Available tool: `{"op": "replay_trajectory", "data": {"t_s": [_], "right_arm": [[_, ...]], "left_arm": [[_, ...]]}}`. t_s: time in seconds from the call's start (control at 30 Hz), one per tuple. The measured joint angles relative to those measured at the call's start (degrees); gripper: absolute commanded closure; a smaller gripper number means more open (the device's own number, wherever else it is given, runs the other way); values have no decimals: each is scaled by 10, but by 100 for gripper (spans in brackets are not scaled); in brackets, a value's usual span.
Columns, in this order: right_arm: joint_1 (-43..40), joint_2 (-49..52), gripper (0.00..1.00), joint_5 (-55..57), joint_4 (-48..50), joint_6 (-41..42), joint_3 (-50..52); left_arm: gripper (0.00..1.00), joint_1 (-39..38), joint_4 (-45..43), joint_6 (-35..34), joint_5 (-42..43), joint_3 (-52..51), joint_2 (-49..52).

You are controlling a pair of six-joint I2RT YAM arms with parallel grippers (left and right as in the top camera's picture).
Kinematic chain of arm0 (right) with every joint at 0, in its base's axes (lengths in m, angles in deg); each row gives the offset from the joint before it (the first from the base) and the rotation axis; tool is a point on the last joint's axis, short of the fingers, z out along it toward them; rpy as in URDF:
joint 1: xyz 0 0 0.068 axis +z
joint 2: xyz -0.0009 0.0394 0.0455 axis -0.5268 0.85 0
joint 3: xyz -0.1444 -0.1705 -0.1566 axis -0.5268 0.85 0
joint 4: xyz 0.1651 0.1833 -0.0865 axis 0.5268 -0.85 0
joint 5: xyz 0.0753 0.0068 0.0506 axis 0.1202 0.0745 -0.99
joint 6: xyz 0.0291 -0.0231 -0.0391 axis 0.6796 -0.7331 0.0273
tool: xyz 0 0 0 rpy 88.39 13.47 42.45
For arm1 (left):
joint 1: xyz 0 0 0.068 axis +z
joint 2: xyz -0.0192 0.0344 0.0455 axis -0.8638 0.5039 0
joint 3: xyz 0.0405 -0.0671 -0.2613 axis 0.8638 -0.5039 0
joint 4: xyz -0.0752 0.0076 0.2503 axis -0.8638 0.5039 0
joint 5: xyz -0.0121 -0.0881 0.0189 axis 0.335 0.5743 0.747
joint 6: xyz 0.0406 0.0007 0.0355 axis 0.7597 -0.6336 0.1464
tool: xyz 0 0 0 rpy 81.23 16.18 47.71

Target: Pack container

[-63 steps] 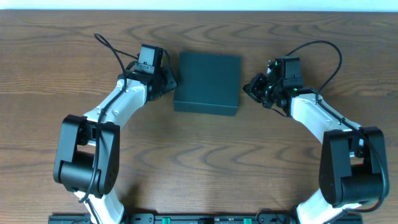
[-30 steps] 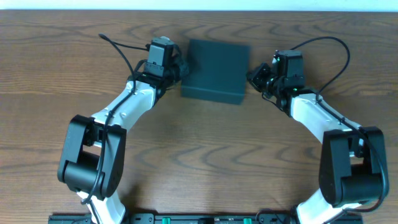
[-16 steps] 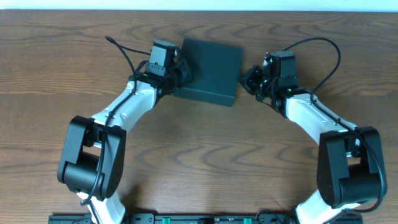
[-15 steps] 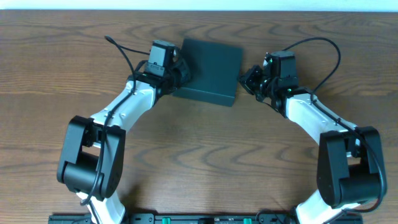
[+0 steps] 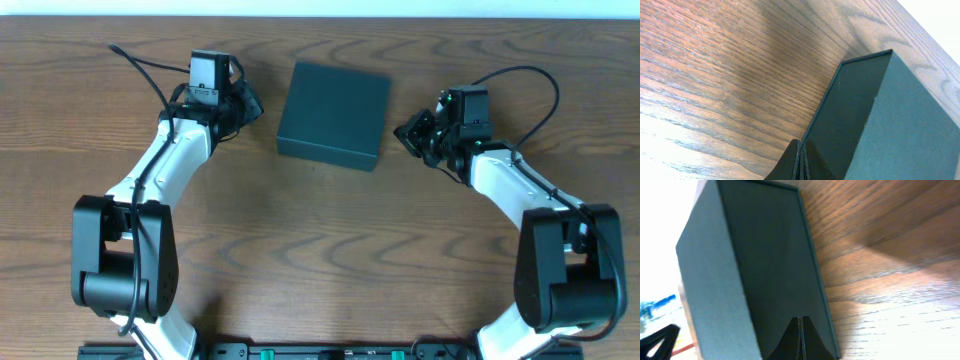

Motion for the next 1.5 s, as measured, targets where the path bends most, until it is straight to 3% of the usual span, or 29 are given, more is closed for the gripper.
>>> {"op": "replay_trajectory", "data": {"t_s": [0.33, 0.9, 1.5], "right_arm": [[1, 0, 99, 38, -5, -5, 0], [42, 52, 99, 38, 46, 10, 0], [34, 52, 99, 1, -43, 33, -2]], "left_arm": [[94, -2, -72, -2, 12, 0, 71], [94, -38, -83, -43, 81, 0, 99], [94, -37, 60, -20, 147, 3, 99]]}}
